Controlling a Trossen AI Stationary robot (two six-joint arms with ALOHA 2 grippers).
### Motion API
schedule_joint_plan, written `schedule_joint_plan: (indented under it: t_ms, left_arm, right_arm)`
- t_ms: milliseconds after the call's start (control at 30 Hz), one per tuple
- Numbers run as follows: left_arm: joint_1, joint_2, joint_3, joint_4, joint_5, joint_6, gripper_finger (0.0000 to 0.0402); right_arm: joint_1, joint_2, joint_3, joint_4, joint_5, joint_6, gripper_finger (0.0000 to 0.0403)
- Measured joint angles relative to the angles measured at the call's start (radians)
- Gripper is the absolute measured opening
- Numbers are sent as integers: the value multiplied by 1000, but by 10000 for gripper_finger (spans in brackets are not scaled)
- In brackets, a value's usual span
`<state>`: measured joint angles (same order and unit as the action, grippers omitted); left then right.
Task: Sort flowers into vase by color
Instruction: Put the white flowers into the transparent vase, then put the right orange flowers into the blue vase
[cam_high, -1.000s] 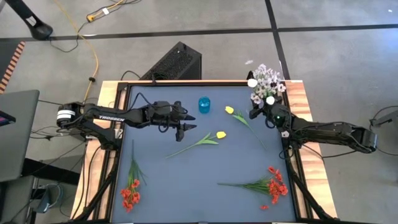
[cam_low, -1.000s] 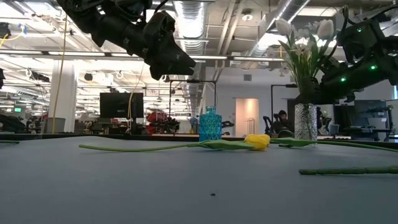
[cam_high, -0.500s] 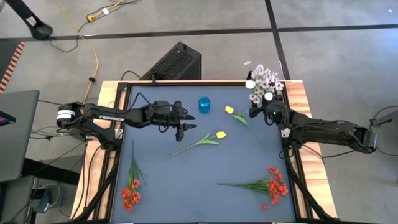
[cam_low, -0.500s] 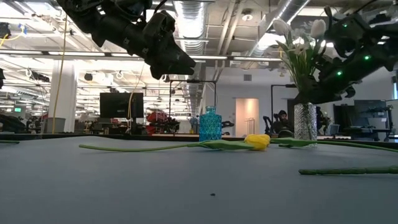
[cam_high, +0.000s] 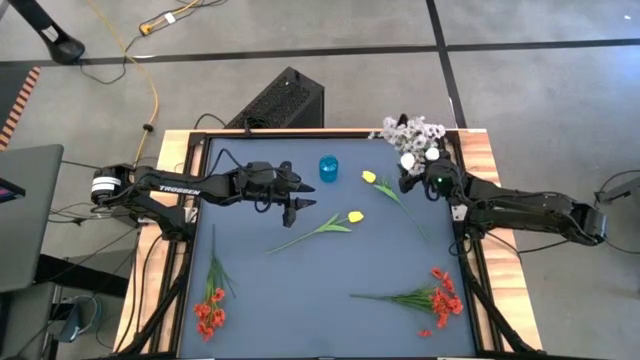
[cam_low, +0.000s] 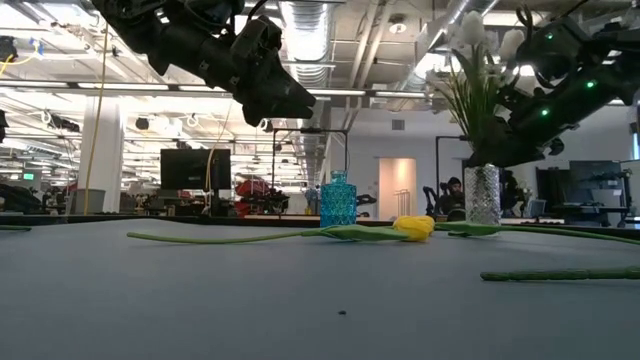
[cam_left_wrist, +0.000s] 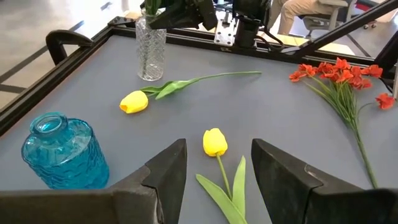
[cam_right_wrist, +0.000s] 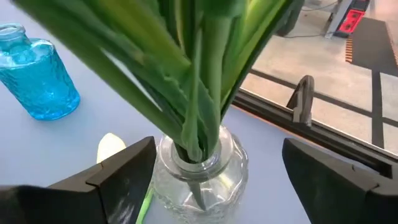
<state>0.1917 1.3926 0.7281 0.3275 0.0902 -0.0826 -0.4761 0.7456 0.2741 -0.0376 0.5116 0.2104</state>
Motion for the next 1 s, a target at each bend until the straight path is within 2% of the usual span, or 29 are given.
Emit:
schedule_joint_plan:
  t_ms: [467,733,1000]
  left_arm:
    - [-8,0,0,7,0,-8,169]
    - [-9,0,0,9,0,-18,169]
    - [-13,0,0,14,-8,-17,169]
  right_arm:
    - [12,-3,3,-69,11,2,378]
    - [10,-2,62,-255,64,-2,377]
    - [18,0,104,-368,-22,21,377]
